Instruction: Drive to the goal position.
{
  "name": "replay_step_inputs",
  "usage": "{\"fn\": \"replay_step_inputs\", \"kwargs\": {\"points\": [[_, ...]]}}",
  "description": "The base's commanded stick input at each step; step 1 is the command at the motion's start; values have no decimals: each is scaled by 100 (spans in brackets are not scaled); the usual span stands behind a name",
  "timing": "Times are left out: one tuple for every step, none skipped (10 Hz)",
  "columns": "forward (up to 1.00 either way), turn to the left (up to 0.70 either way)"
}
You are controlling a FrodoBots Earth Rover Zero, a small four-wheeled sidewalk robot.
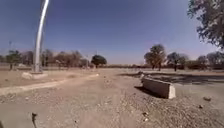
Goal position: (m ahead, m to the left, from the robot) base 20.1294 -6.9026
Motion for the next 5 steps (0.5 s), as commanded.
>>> {"fn": "replay_step_inputs", "kwargs": {"points": [[50,0],[50,0],[50,0],[50,0],[50,0]]}}
